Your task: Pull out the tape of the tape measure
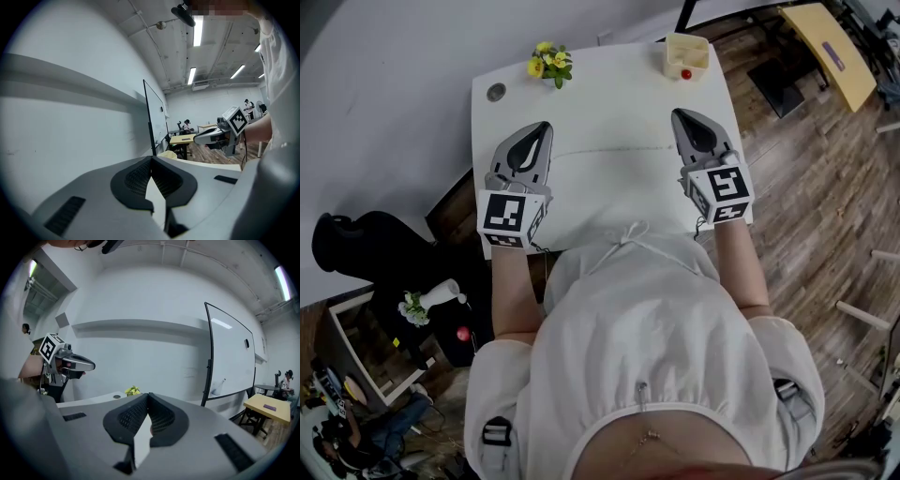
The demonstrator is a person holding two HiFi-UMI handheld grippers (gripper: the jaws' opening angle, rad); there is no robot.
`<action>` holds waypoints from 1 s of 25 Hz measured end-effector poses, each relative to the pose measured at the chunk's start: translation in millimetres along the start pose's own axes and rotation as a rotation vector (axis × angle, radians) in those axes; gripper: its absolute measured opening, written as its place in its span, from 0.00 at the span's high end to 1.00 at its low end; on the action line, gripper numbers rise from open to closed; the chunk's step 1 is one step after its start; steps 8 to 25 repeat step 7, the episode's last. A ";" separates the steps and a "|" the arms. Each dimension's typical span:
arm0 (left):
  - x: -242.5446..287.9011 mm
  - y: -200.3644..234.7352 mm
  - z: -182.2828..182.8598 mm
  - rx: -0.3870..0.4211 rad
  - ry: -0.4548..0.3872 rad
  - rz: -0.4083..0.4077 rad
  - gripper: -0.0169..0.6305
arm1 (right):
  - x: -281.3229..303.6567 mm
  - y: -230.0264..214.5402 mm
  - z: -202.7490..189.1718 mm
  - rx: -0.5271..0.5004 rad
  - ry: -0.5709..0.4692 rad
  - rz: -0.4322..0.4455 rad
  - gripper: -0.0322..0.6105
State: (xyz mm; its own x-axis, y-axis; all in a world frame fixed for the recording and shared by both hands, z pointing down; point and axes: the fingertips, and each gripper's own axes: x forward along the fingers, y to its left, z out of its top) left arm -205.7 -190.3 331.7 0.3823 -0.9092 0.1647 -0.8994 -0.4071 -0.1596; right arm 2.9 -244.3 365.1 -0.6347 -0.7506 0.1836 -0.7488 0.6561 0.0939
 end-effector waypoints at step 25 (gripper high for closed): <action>-3.5 6.1 -0.2 -0.040 -0.009 0.010 0.94 | -1.4 -1.5 3.6 -0.017 -0.008 -0.014 0.95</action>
